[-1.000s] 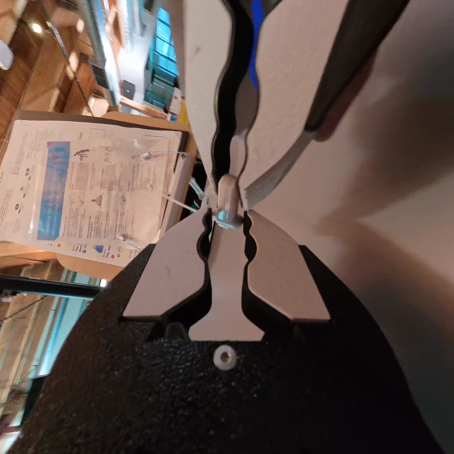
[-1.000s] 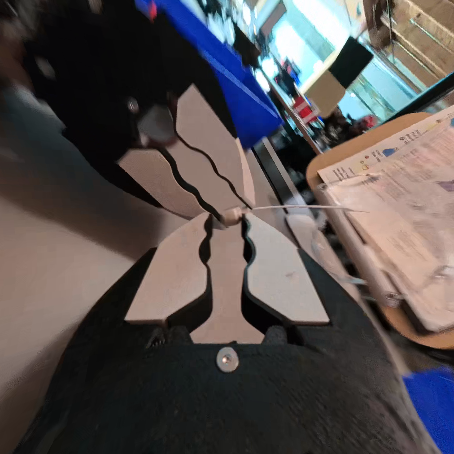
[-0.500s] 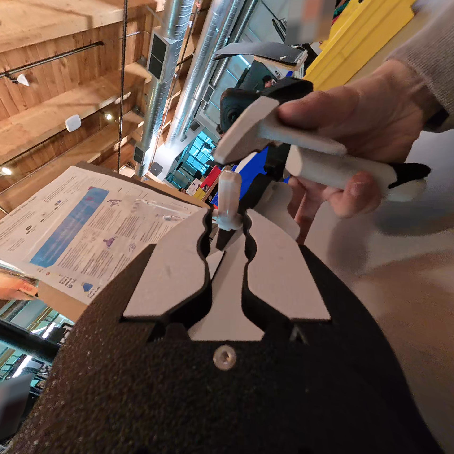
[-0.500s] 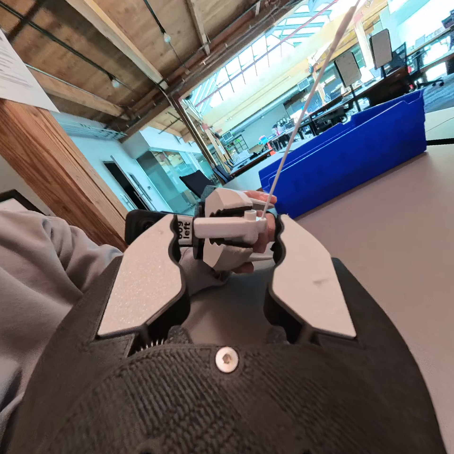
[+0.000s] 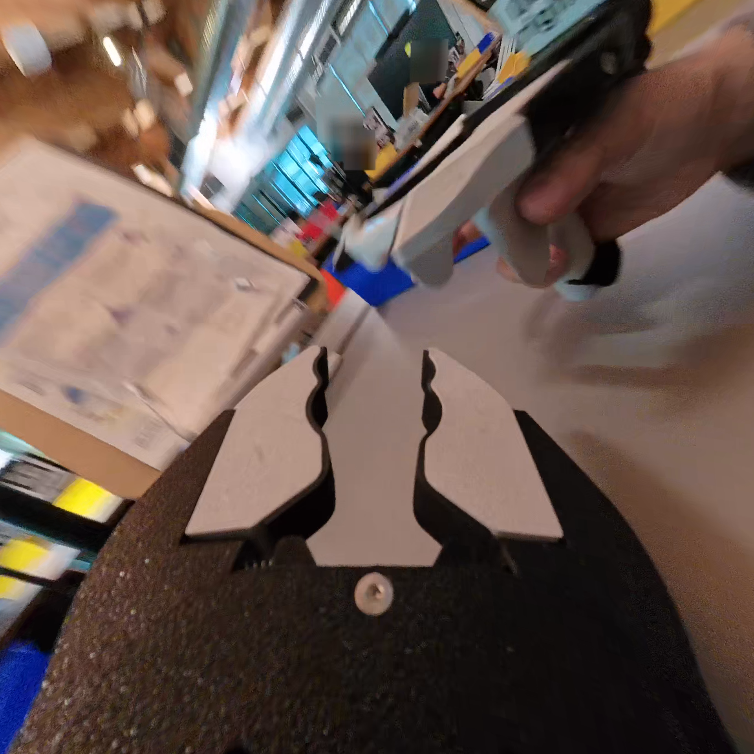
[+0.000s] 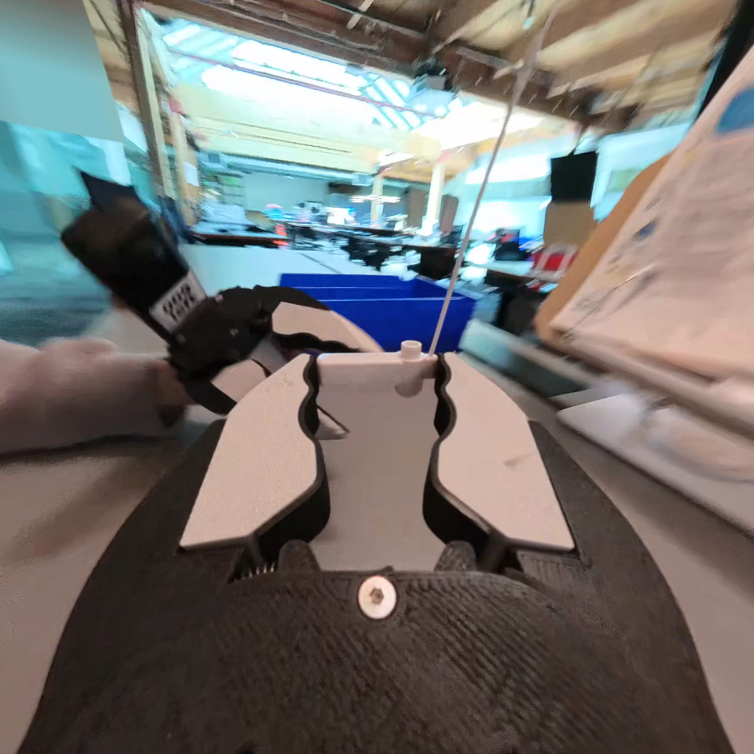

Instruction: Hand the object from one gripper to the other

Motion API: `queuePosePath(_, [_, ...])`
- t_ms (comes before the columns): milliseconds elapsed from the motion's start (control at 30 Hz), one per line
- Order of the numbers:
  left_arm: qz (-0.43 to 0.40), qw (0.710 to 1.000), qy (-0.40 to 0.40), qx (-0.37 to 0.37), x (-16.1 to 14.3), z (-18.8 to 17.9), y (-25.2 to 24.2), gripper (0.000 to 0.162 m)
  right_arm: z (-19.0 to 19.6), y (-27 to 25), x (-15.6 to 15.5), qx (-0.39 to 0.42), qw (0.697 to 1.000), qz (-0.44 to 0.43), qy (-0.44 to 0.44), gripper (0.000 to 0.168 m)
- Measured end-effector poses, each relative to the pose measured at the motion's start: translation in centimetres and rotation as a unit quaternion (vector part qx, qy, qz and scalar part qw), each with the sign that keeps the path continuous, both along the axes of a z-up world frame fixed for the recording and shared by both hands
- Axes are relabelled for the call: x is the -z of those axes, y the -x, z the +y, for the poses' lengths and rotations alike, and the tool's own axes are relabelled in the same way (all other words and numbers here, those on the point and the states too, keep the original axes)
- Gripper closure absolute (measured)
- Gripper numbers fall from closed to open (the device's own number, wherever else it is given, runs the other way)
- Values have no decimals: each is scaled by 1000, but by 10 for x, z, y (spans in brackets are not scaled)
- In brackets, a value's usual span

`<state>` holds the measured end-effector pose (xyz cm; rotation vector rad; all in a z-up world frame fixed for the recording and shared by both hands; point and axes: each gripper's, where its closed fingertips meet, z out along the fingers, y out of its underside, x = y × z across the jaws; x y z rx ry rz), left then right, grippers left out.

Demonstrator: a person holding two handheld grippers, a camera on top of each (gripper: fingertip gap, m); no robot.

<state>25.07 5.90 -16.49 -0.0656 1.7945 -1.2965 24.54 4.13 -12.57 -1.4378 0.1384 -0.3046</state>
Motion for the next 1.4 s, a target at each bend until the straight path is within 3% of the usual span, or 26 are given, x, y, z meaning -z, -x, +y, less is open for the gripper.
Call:
queuePosePath(67, [133, 988, 71, 40, 6, 1, 0, 119, -10, -3, -4, 55, 989, -136, 37, 113])
queuePosePath(133, [257, 949, 147, 110, 5, -4, 10, 119, -9, 3, -1, 88, 953, -272, 96, 113])
queuePosePath(233, [409, 849, 234, 239, -8, -12, 35, 120, 9, 21, 20, 55, 914, -364, 169, 113])
queuePosePath(333, [465, 799, 250, 289, -10, -14, 47, 125, 24, 34, 33, 27, 896, -398, 196, 113])
queuePosePath(467, [491, 778, 228, 319, -7, -19, 60, 131, 29, 39, 36, 19, 890, -410, 199, 113])
queuePosePath(533, [501, 771, 230, 319, -6, -19, 59, 145, 28, 41, 32, 16, 895, -404, 187, 113])
queuePosePath(633, [516, 760, 235, 317, -4, -19, 56, 147, 28, 38, 35, 17, 908, -370, 194, 113])
queuePosePath(733, [481, 804, 230, 264, 3, -17, 41, 148, 24, 34, 35, -2, 950, -263, 166, 111])
queuePosePath(800, [443, 838, 235, 215, 3, -9, 25, 148, 20, 28, 23, -16, 983, -146, 110, 98])
queuePosePath(900, [391, 881, 213, 159, 5, 1, 12, 149, 11, 21, 5, -46, 998, -23, 21, 102])
queuePosePath(967, [369, 891, 182, 192, 4, -2, 23, 149, 6, 20, 2, -76, 997, 33, -9, 108])
queuePosePath(1067, [398, 844, 183, 308, -6, -11, 56, 149, 5, 36, 3, -162, 983, 86, -25, 121])
queuePosePath(1167, [432, 795, 187, 382, -12, -12, 76, 149, 8, 62, 5, -235, 969, 74, -10, 142])
queuePosePath(1267, [453, 763, 180, 425, -15, -12, 90, 148, 14, 75, 12, -257, 965, 52, 16, 143])
queuePosePath(1400, [474, 744, 157, 443, -11, -13, 100, 148, 16, 82, 17, -264, 963, 27, 33, 140])
